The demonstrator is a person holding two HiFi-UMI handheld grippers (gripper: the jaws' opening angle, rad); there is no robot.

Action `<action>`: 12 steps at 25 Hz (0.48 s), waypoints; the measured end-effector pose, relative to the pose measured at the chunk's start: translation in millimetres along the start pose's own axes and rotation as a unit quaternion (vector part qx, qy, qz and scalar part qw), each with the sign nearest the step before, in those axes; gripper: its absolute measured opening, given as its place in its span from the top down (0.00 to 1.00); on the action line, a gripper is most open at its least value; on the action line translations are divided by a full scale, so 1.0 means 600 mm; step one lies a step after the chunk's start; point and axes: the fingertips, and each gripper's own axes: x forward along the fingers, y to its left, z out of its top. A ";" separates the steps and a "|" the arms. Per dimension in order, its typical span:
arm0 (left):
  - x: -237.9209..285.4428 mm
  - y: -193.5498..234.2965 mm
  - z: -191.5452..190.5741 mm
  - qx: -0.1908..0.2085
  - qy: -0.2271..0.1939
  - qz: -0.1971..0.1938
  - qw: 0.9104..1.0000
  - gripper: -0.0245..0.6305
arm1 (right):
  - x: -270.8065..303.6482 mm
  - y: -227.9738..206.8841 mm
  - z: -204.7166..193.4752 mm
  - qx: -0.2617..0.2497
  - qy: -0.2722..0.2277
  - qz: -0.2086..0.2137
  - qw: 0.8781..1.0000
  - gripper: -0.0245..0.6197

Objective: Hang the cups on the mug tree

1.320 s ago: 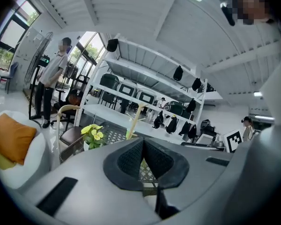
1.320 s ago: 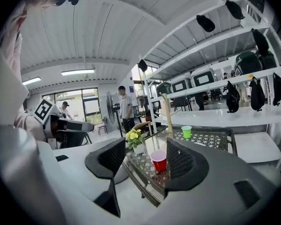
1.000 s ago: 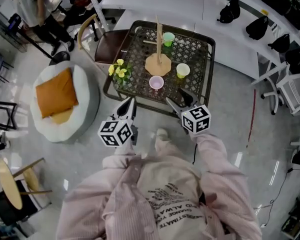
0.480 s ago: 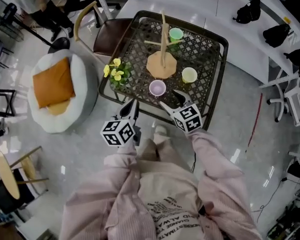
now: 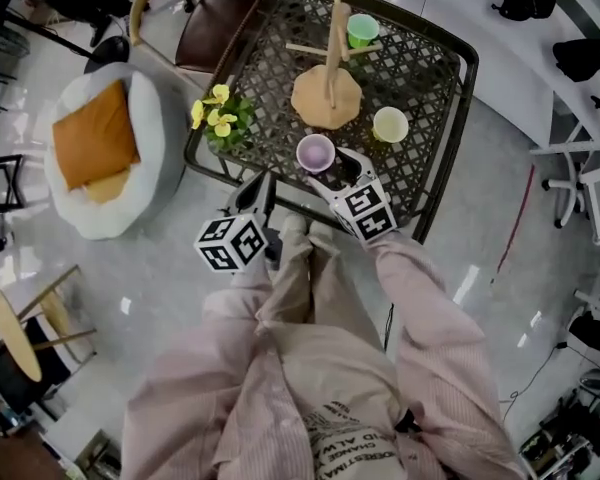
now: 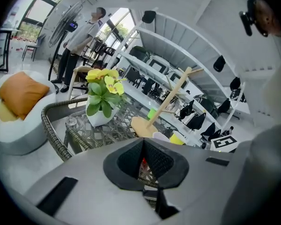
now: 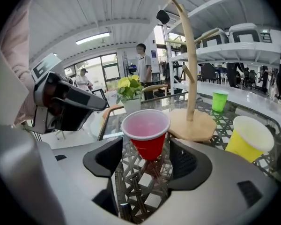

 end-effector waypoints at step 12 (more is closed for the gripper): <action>0.026 0.010 -0.007 -0.011 0.001 -0.003 1.000 0.97 | 0.042 -0.003 0.000 0.008 0.008 0.005 1.000 0.51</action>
